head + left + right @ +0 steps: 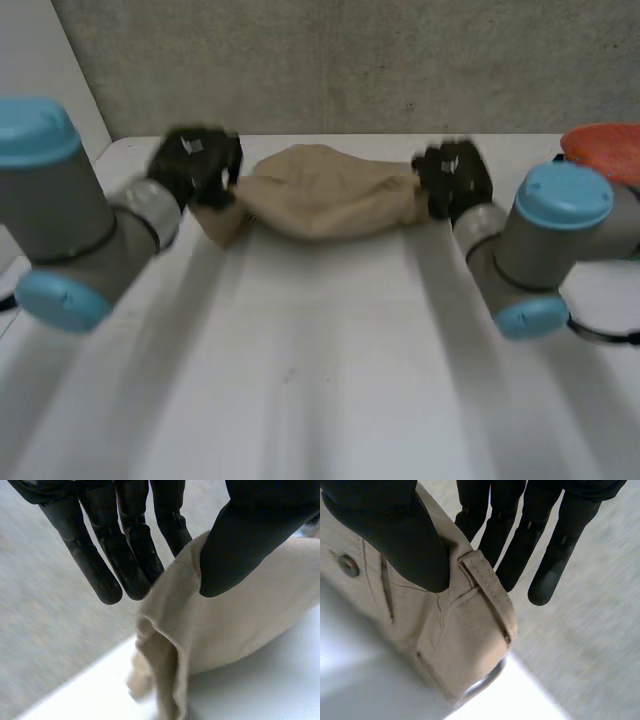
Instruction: Fold the laundry.
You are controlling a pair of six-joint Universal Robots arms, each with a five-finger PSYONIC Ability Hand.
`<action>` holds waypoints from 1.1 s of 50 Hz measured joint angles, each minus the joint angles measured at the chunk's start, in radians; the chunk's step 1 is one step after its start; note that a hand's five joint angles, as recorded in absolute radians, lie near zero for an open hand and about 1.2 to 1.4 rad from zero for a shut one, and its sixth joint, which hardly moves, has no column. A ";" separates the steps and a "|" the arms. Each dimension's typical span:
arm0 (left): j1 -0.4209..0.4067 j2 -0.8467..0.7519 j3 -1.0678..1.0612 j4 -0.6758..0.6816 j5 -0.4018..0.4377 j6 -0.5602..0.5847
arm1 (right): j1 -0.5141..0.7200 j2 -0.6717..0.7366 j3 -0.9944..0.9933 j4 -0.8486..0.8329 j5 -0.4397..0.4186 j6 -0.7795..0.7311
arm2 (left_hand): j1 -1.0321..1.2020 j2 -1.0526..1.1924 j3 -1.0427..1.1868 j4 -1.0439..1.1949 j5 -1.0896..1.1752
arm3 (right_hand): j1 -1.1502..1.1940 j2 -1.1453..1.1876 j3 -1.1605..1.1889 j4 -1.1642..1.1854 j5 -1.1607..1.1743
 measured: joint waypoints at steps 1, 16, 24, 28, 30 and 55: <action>-0.003 0.007 -0.025 0.000 0.004 0.009 | -0.001 -0.004 0.014 0.011 0.000 -0.001 | 0.000 0.000 0.000 0.000 0.000 | 0.000 0.000 0.000 0.000 0.000; -0.051 0.122 -0.200 -0.037 0.058 0.133 | -0.065 -0.205 0.113 0.411 -0.028 0.014 | 0.000 0.000 0.000 0.000 0.000 | -0.579 -0.627 -0.628 -0.633 -0.639; -0.057 0.119 -0.133 -0.060 0.053 0.131 | -0.081 -0.224 0.043 0.515 -0.077 0.049 | 0.000 0.000 0.000 0.000 0.000 | -0.657 -0.711 -0.701 -0.722 -0.728; -0.058 0.114 -0.098 -0.077 0.047 0.128 | -0.078 -0.189 0.005 0.549 -0.098 0.049 | 0.000 0.000 0.000 0.000 0.000 | -0.657 -0.711 -0.701 -0.722 -0.728; -0.059 0.110 -0.075 -0.088 0.042 0.126 | -0.075 -0.154 -0.021 0.566 -0.107 0.047 | 0.000 0.000 0.000 0.000 0.000 | -0.658 -0.712 -0.701 -0.723 -0.729; -0.085 0.077 0.019 -0.159 -0.019 0.103 | -0.062 0.161 -0.309 0.569 -0.128 0.000 | 0.000 0.000 0.000 0.000 0.000 | -0.385 -0.422 -0.451 -0.455 -0.437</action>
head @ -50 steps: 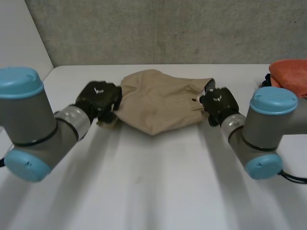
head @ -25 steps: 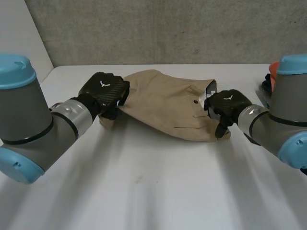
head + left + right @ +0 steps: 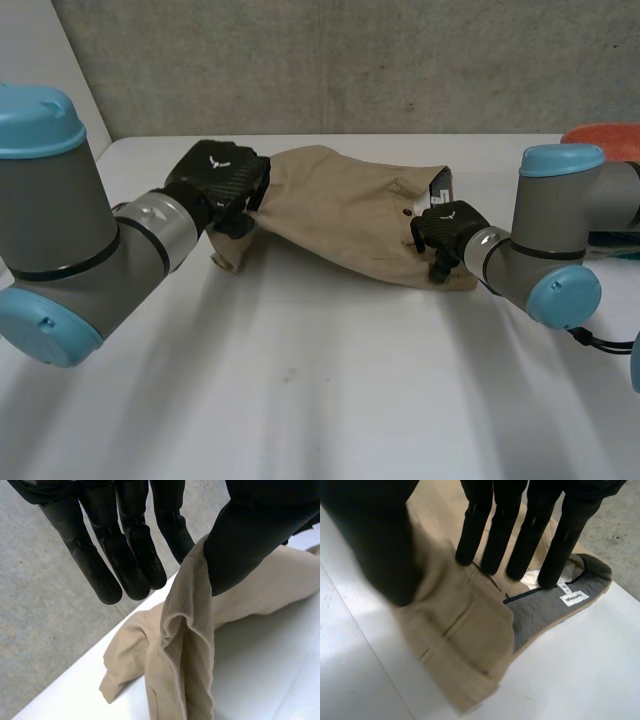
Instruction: Fold the laundry.
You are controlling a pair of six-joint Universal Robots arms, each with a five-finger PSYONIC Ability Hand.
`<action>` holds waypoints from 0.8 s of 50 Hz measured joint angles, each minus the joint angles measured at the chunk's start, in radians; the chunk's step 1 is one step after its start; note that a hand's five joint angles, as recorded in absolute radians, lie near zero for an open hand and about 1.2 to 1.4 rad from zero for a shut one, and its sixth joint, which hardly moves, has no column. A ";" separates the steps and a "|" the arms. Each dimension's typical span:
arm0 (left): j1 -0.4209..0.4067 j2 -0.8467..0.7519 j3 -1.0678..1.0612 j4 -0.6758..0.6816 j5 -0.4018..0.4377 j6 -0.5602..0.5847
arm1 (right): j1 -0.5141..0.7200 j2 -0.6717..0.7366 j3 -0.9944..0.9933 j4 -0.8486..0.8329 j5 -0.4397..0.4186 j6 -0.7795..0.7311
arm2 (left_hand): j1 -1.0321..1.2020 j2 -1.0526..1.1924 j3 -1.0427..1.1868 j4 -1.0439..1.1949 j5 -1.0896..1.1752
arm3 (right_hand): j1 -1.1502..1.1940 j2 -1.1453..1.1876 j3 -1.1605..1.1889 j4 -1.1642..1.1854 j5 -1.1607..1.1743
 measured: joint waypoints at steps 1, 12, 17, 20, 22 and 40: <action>0.001 0.000 -0.009 0.001 0.000 0.001 | -0.001 0.005 -0.008 0.005 -0.004 -0.003 | 0.000 0.000 0.000 0.000 0.000 | 0.163 0.167 0.166 0.162 0.157; 0.003 0.039 -0.129 -0.044 0.008 0.111 | -0.017 -0.131 0.072 0.221 0.001 -0.074 | 0.000 0.000 0.000 0.000 0.000 | 0.370 0.417 0.442 0.449 0.437; -0.006 0.089 -0.213 -0.167 0.017 0.246 | -0.032 -0.286 0.245 0.364 0.028 -0.232 | 0.000 0.000 0.000 0.000 0.000 | 0.370 0.417 0.442 0.450 0.437; -0.012 0.117 -0.270 -0.296 0.023 0.342 | -0.041 -0.379 0.375 0.431 0.033 -0.354 | 0.000 0.000 0.000 0.000 0.000 | 0.370 0.417 0.442 0.450 0.437; -0.014 0.122 -0.296 -0.377 0.031 0.391 | -0.049 -0.443 0.470 0.461 0.023 -0.448 | 0.000 0.000 0.000 0.000 0.000 | 0.370 0.417 0.442 0.450 0.436; -0.025 -0.133 0.078 -0.356 0.049 0.358 | -0.110 -0.424 0.428 0.319 -0.017 -0.392 | 0.000 0.000 0.000 0.000 0.015 | 0.370 0.417 0.447 0.451 0.443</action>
